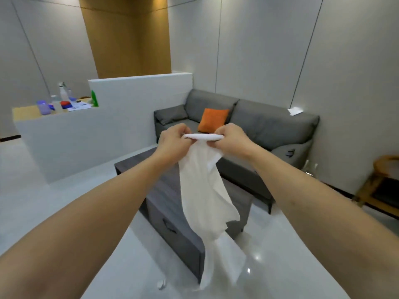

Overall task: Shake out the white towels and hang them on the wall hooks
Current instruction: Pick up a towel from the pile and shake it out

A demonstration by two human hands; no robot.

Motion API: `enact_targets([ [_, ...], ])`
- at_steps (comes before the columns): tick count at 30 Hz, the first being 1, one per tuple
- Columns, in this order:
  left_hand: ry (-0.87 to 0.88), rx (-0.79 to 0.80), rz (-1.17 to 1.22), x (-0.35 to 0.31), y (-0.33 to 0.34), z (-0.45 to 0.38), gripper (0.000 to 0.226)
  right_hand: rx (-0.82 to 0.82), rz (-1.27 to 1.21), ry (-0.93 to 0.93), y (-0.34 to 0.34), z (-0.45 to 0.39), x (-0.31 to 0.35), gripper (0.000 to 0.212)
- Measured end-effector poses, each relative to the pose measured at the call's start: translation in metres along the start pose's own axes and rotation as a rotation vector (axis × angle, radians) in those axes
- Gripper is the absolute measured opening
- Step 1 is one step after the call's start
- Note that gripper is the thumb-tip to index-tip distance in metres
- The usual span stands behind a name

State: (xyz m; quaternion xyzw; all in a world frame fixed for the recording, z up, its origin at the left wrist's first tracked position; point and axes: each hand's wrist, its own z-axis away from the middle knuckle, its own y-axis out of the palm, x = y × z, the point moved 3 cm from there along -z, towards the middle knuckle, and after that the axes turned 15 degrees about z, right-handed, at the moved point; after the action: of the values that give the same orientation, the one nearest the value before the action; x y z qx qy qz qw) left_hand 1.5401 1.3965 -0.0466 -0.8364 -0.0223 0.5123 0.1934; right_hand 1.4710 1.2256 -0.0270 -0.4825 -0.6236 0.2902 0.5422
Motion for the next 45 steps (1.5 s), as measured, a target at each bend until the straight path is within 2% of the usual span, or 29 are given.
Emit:
enact_targets([
  [3,0.006,0.175,0.093,0.001,0.049,-0.046,0.018,-0.189,-0.154,0.113,-0.029,-0.037,-0.047,0.019],
  [6,-0.039,0.352,0.152,0.007,0.092,-0.096,0.016,-0.293,-0.271,0.145,-0.052,-0.087,-0.073,0.024],
  [9,-0.011,0.315,0.247,0.004,0.12,-0.16,0.017,-0.353,-0.371,0.155,-0.062,-0.15,-0.089,0.021],
  [12,0.004,0.354,0.39,-0.003,0.136,-0.226,0.016,-0.304,-0.473,0.156,-0.065,-0.211,-0.1,0.01],
  [14,0.008,0.342,0.388,-0.002,0.141,-0.269,0.013,-0.282,-0.497,0.14,-0.068,-0.247,-0.11,0.017],
  [17,-0.005,0.219,0.398,0.01,0.142,-0.325,0.019,-0.16,-0.533,0.075,-0.062,-0.293,-0.134,0.035],
  [19,-0.009,0.115,0.462,0.022,0.138,-0.356,0.017,0.012,-0.463,0.052,-0.046,-0.321,-0.152,0.036],
  [20,-0.009,0.067,0.465,0.027,0.136,-0.369,0.015,0.046,-0.408,0.058,-0.038,-0.337,-0.162,0.031],
  [22,-0.027,0.006,0.423,0.042,0.132,-0.392,0.013,-0.016,-0.373,0.065,-0.026,-0.371,-0.172,0.021],
  [24,-0.048,-0.003,0.37,0.058,0.131,-0.408,0.007,-0.081,-0.368,0.038,-0.017,-0.404,-0.173,0.023],
  [28,-0.05,-0.015,0.267,0.079,0.133,-0.43,0.01,-0.014,-0.338,-0.107,0.004,-0.46,-0.159,0.015],
  [31,-0.062,-0.166,0.219,0.089,0.131,-0.444,0.019,0.066,-0.281,-0.229,0.013,-0.493,-0.164,0.016],
  [34,-0.096,-0.317,0.141,0.099,0.128,-0.458,0.01,0.198,-0.161,-0.351,0.015,-0.519,-0.183,0.024],
  [37,-0.155,-0.442,0.037,0.104,0.128,-0.467,0.008,0.342,-0.024,-0.395,0.015,-0.541,-0.21,0.037],
  [41,-0.225,-0.692,-0.052,0.111,0.112,-0.465,0.01,0.323,0.064,-0.452,0.015,-0.575,-0.244,0.035],
  [45,-0.332,-0.793,-0.219,0.12,0.092,-0.45,0.013,0.318,0.045,-0.464,0.022,-0.603,-0.263,0.036],
])
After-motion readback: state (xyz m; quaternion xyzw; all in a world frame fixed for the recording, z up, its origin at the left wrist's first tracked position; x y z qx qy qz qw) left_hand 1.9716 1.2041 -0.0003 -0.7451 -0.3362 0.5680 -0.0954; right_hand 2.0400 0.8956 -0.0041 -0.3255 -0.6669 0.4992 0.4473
